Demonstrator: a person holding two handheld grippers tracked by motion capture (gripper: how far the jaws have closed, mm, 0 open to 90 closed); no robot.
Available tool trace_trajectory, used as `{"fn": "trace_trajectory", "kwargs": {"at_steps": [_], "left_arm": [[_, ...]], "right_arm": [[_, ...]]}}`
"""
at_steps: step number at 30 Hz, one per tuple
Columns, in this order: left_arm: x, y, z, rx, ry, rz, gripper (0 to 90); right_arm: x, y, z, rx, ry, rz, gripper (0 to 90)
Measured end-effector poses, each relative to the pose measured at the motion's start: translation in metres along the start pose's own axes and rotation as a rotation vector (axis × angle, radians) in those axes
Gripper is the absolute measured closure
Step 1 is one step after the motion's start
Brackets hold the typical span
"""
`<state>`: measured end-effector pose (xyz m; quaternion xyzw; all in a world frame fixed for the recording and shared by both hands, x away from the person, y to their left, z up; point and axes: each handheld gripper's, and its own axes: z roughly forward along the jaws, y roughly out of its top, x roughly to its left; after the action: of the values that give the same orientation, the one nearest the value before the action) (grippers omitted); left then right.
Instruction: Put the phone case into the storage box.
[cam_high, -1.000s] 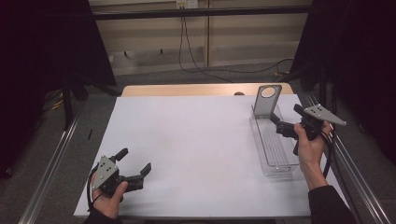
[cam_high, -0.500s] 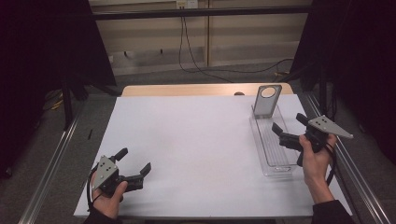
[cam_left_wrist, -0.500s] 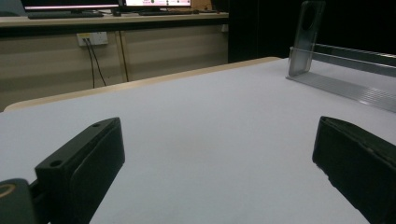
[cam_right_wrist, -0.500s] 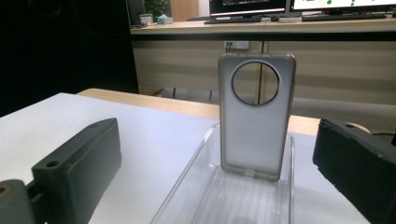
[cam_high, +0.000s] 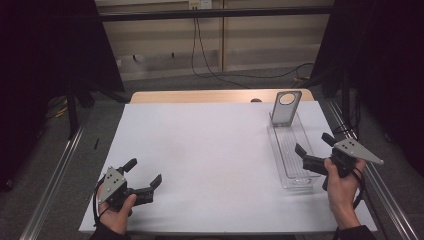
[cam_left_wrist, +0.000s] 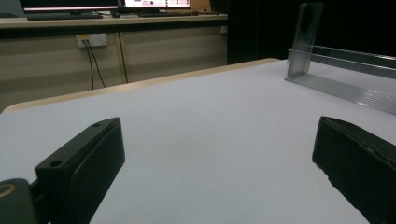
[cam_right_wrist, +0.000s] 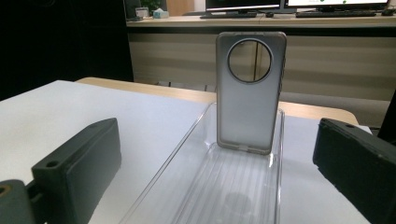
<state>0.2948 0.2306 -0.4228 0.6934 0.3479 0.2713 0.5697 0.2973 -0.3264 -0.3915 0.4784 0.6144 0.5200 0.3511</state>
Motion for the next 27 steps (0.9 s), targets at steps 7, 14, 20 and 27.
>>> {"fn": "trace_trajectory", "kwargs": {"at_steps": [7, 14, 20, 27], "left_arm": [[0.000, 0.000, -0.001, -0.002, 0.004, -0.004, 2.3], [0.001, 0.000, -0.002, -0.001, 0.006, 0.006, 2.3], [0.001, 0.000, -0.002, 0.001, 0.008, 0.002, 2.3], [0.000, -0.001, -0.005, -0.002, 0.010, -0.001, 2.3]], "right_arm": [[0.004, -0.008, -0.007, 0.002, -0.009, -0.012, 0.6], [0.006, -0.013, -0.018, -0.007, -0.014, -0.002, 0.5], [0.006, -0.021, -0.026, 0.000, -0.016, 0.007, 0.4], [0.007, -0.031, -0.038, -0.001, -0.027, 0.016, 0.3]]}}
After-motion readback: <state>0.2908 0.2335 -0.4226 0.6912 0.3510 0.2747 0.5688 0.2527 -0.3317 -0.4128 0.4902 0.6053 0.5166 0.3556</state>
